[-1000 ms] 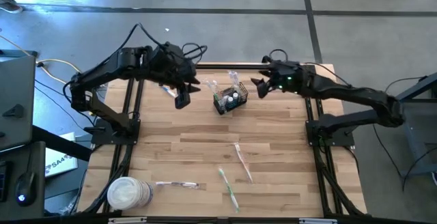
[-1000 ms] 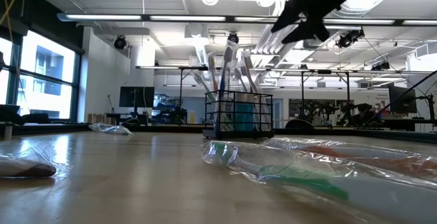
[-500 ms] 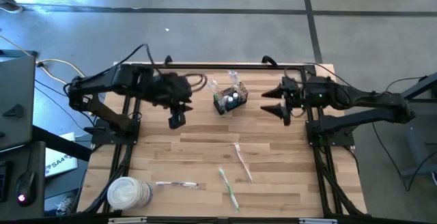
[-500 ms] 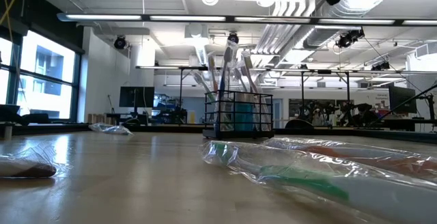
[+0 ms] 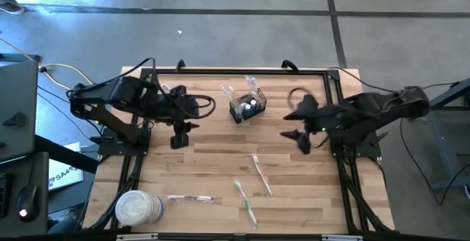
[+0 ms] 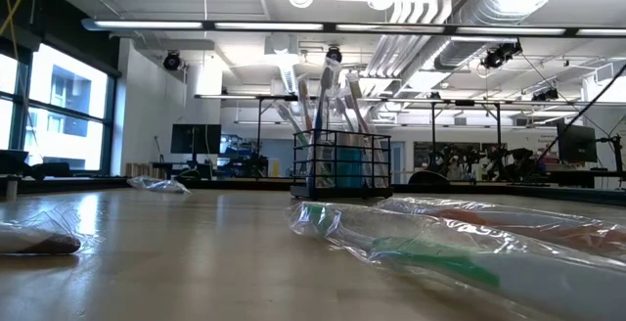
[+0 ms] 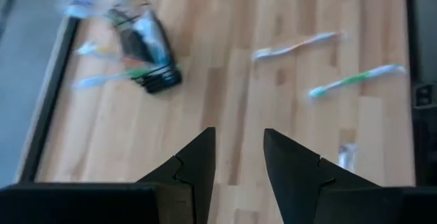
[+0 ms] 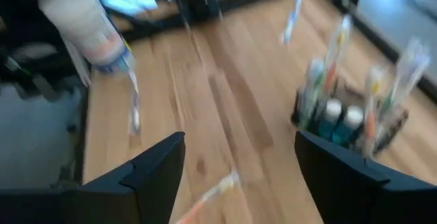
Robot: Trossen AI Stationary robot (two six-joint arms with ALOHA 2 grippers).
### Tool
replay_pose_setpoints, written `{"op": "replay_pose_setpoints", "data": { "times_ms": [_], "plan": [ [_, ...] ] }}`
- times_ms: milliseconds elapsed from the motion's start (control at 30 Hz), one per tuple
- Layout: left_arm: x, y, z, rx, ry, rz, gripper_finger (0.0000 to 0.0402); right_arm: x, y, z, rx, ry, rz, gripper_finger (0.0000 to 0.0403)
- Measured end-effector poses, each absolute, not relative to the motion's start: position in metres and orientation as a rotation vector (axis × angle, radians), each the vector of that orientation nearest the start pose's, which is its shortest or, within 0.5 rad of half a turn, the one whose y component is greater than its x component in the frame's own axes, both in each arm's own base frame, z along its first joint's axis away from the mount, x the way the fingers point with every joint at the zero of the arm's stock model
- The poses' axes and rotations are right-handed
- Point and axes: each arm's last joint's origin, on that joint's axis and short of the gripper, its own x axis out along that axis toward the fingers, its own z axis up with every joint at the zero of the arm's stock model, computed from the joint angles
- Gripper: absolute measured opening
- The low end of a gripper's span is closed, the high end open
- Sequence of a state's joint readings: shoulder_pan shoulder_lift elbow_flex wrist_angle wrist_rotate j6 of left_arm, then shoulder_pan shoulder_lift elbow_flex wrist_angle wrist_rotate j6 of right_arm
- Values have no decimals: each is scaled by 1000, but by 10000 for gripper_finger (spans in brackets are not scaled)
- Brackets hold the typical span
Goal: Pick & Place toothbrushing station
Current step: Put the orange toothbrush into the mesh organizer
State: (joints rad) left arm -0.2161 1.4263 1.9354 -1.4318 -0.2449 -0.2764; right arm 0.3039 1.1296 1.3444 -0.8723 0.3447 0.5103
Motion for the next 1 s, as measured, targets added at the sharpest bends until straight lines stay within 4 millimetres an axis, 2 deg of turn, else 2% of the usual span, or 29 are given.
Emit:
{"op": "replay_pose_setpoints", "data": {
  "times_ms": [133, 267, 500, 700, 833, 1000],
  "plan": [
    [216, -40, 461, -46, 888, 163, 122, 231, 67, 385, 336, 728, -258, 270],
    [216, -41, 455, -42, 891, 113, 122, 259, 77, 365, 442, 820, -325, 270],
    [209, -42, 406, -61, 891, 29, 122, 291, 86, 319, 449, 1027, -411, 270],
    [208, -44, 369, -125, 811, -62, 122, 315, 88, 285, 596, 1120, -521, 270],
    [205, -44, 356, -170, 843, -39, 122, 328, 93, 262, 690, 1185, -577, 270],
    [204, -44, 352, -193, 854, -40, 122, 343, 99, 238, 780, 1229, -607, 270]
  ]
}}
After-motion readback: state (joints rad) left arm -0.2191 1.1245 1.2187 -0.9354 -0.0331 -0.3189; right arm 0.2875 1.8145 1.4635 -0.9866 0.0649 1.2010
